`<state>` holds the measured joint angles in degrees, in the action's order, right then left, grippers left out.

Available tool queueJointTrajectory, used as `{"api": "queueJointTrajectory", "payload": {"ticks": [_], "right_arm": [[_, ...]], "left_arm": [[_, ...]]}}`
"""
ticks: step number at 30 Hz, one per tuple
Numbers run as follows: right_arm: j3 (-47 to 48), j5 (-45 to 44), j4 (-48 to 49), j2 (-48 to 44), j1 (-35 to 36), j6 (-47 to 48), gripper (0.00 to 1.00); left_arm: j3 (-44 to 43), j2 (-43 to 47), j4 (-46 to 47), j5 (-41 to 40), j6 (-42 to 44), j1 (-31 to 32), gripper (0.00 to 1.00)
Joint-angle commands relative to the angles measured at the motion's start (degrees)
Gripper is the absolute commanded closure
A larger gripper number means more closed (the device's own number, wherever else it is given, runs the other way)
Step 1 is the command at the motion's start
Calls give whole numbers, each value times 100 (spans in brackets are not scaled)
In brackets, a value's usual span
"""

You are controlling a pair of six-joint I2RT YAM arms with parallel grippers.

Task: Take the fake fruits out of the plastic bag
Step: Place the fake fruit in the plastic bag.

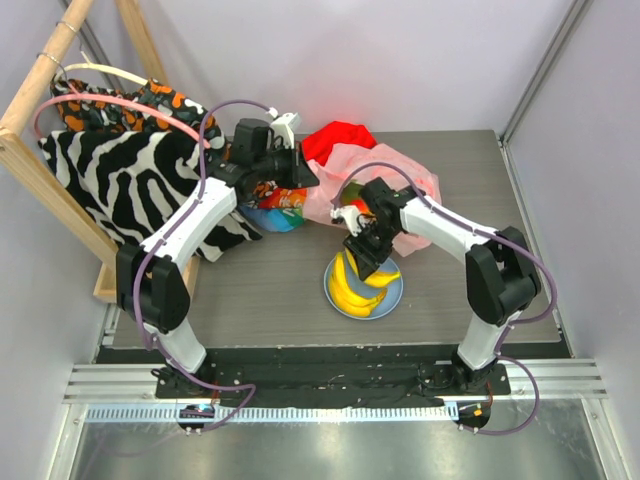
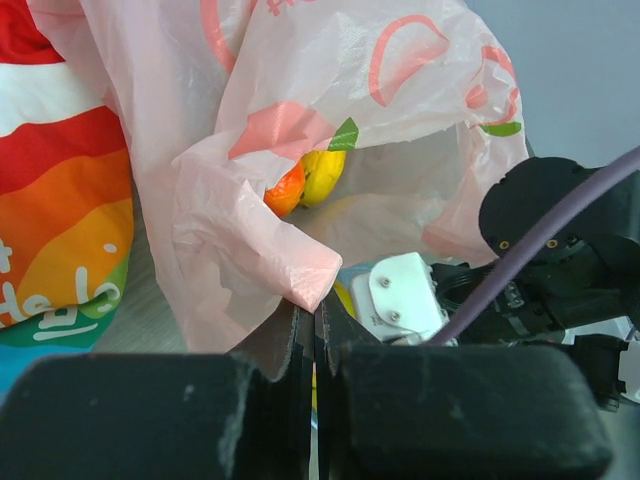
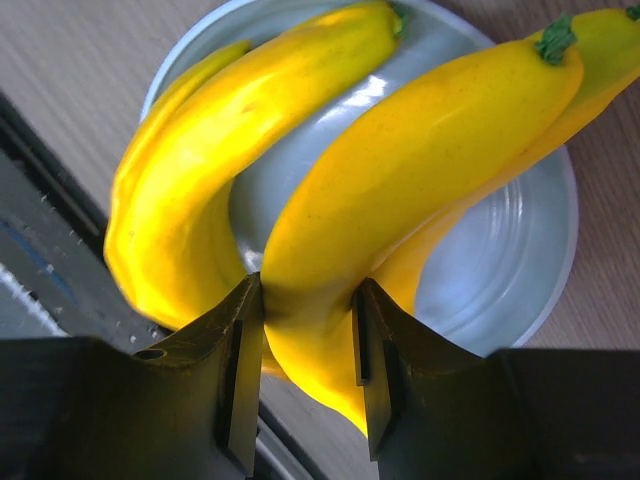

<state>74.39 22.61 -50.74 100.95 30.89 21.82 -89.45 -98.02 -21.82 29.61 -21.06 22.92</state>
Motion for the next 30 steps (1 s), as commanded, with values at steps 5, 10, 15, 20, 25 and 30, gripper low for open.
{"api": "queueJointTrajectory", "payload": {"ticks": [5, 10, 15, 20, 25, 30], "right_arm": [[1683, 1419, -2410, -558, -39, 1849, 92], [2456, 1861, -2950, -463, -461, 2037, 96], [3351, 1976, -3205, 74, -865, 2081, 97], [3425, 1273, -2477, 302, -980, 1931, 99], [3284, 257, -1837, 584, -1121, 1782, 99], [2836, -642, -992, 742, -1279, 1527, 98]], "left_arm": [[-134, 20, 257, 98, -82, 2, 100], [-125, -16, 310, 151, -223, 2, 100], [-152, -24, 293, 168, -267, 2, 100], [-161, 37, 275, 168, -258, 2, 100], [-64, 125, 266, 160, -258, 2, 100], [-29, 204, 231, 168, -241, 2, 100]]}}
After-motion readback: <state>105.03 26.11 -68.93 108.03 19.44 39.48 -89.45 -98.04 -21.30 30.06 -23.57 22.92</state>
